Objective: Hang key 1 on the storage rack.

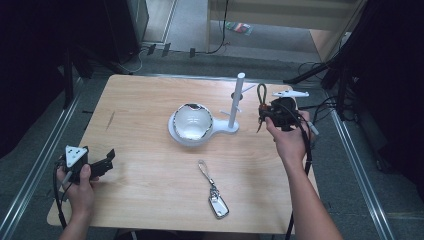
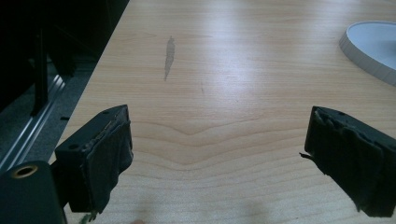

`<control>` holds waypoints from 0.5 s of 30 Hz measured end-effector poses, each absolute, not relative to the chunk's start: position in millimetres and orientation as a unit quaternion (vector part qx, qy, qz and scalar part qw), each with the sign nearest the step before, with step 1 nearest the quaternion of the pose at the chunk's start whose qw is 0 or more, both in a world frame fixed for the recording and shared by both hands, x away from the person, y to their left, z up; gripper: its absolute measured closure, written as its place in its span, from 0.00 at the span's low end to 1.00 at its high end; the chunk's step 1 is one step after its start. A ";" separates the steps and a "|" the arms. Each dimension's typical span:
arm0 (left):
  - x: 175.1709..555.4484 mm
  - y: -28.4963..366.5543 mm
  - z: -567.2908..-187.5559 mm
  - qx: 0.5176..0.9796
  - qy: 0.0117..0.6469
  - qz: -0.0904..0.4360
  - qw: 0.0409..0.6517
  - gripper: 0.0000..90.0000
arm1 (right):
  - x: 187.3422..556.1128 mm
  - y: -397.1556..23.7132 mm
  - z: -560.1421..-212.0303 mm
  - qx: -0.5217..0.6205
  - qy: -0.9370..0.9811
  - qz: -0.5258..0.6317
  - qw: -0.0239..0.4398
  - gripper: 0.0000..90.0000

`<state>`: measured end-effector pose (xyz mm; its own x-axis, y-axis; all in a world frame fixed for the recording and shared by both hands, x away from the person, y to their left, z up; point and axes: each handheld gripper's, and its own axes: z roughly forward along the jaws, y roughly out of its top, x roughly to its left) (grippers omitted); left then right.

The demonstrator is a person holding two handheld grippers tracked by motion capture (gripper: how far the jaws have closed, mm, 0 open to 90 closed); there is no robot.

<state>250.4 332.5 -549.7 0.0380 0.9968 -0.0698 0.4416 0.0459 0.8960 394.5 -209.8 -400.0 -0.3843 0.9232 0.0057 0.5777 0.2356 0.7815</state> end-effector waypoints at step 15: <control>250.5 332.4 -549.7 0.598 0.601 0.345 0.402 0.09 | 395.0 -207.1 -389.5 0.491 0.742 0.383 0.249 0.77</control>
<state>250.5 332.4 -549.7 0.0396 0.9967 -0.0706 0.4419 0.0460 0.8959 395.0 -207.1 -389.5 -0.3934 0.9193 0.0074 0.5381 0.2237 0.8127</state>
